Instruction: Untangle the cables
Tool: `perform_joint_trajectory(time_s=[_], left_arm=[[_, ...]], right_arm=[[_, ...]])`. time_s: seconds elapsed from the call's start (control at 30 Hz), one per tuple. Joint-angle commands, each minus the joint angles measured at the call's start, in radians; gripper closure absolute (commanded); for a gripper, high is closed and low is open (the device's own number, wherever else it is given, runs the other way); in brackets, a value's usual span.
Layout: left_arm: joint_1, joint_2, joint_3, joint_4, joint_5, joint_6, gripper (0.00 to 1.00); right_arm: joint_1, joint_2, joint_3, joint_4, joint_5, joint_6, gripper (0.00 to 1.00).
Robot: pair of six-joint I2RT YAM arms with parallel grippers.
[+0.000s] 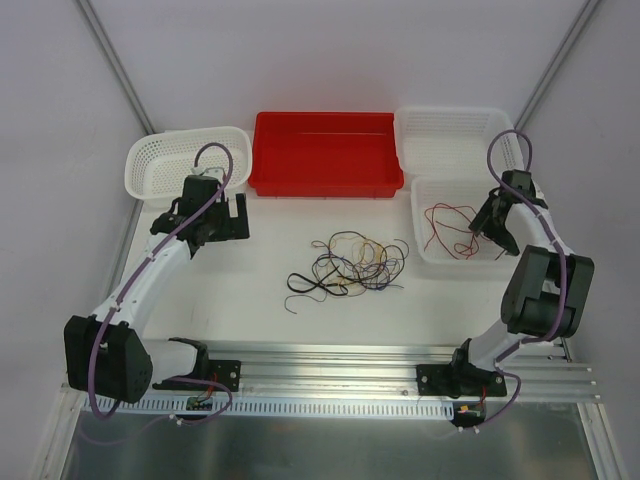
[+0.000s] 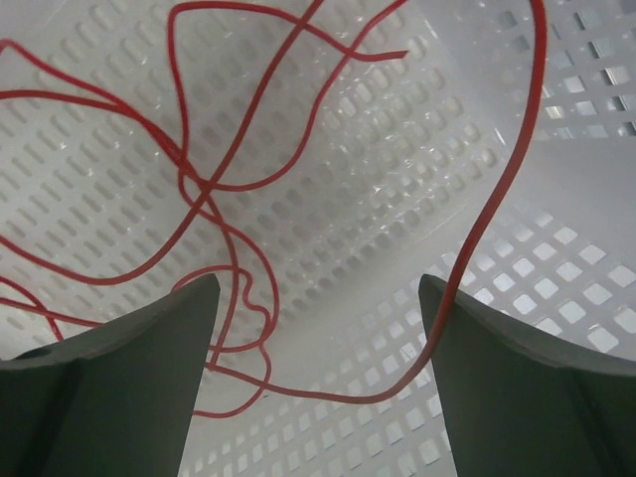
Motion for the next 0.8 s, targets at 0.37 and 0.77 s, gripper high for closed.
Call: perform_joint_trajectory(time_s=[0.37, 0.77], left_arm=[[0.012, 0.0, 0.013, -0.022, 0.045, 0.004, 0.01], [-0.008, 0.005, 0.023, -0.025, 0.235, -0.001, 0.01]], right_arm=[[0.087, -0.246, 0.136, -0.193, 0.055, -0.071, 0.09], [0.529, -0.42, 0.07, -0.032, -0.362, -0.186, 0.11]])
